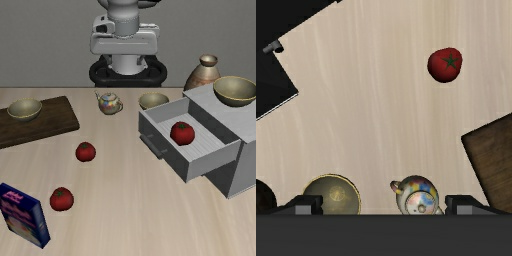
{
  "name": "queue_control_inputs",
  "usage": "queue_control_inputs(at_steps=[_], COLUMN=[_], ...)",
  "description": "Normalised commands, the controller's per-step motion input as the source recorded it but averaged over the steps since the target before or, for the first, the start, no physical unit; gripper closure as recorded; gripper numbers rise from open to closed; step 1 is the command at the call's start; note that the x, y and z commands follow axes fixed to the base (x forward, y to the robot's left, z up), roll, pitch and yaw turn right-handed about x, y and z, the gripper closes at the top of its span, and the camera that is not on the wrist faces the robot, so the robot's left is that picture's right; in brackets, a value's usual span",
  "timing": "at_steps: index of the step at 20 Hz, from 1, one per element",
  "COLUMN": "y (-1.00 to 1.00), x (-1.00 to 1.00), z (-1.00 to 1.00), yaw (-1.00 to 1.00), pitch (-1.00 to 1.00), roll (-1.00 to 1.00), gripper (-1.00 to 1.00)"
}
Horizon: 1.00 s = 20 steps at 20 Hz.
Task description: Pick the tomato in the top layer of the drawer and place it on the bowl between the vase and the teapot
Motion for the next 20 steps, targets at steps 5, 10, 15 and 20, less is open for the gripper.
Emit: queue_control_inputs(at_steps=[5,10,15,20], y=[0.0,0.0,0.4,1.0], x=[1.0,1.0,0.6,0.0], z=[0.0,0.0,0.0,0.0], yaw=[0.0,0.0,0.0,0.0], pitch=[0.0,0.0,0.0,0.0], roll=[0.0,0.0,0.0,0.0], gripper=[-1.0,-1.0,-1.0,-1.0])
